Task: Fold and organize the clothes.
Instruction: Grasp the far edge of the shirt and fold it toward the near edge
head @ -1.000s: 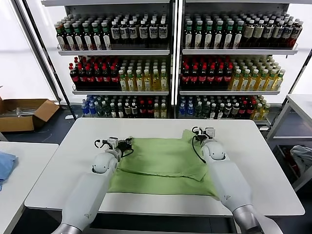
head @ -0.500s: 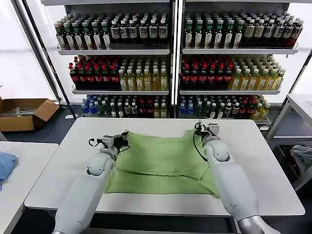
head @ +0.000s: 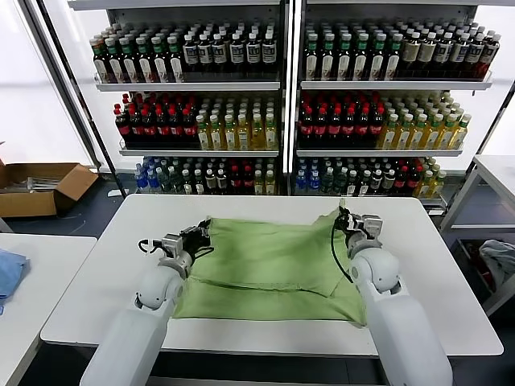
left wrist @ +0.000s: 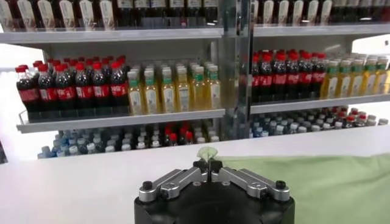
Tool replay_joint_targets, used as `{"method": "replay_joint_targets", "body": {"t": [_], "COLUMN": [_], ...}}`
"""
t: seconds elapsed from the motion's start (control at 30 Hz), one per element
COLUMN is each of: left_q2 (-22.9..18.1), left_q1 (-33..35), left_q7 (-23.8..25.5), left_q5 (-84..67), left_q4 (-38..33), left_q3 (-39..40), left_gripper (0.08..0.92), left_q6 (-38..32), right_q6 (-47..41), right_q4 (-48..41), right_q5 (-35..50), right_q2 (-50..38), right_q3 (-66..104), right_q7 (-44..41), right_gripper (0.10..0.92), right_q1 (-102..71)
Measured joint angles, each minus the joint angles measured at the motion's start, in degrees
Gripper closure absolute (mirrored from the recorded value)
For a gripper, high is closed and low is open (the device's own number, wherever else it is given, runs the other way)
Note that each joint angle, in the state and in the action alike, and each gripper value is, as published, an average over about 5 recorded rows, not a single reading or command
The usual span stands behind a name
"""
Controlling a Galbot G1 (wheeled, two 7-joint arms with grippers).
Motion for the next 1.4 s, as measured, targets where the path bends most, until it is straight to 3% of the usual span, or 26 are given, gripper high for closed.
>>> {"method": "replay_joint_targets", "body": {"t": [0.33, 0.77, 1.4], "left_q2": [0.04, -0.29, -1.79], "left_q1": [8.14, 17.11, 24.77], "left_q7": [0.06, 0.53, 2.23], "left_q5": [0.97, 2.59, 6.13], "left_q4": [-8.67, -17.28, -18.31], "left_q3": [-2.71, -5.83, -7.93], "left_gripper": [0.915, 0.915, 0.915], "left_q6": [-0.05, -0.85, -1.83], "right_q6": [-0.43, 0.55, 1.57], "right_q4": [8.45, 11.06, 7.13], "right_q5": [-0.44, -1.93, -4.2], "right_q2": [-0.46, -0.78, -0.46], "right_q3": [2.0, 2.11, 1.18], "right_q7": [1.18, 1.06, 1.23], "right_gripper": [0.92, 0.92, 0.92], "right_q1": [-9.99, -17.57, -19.73]}}
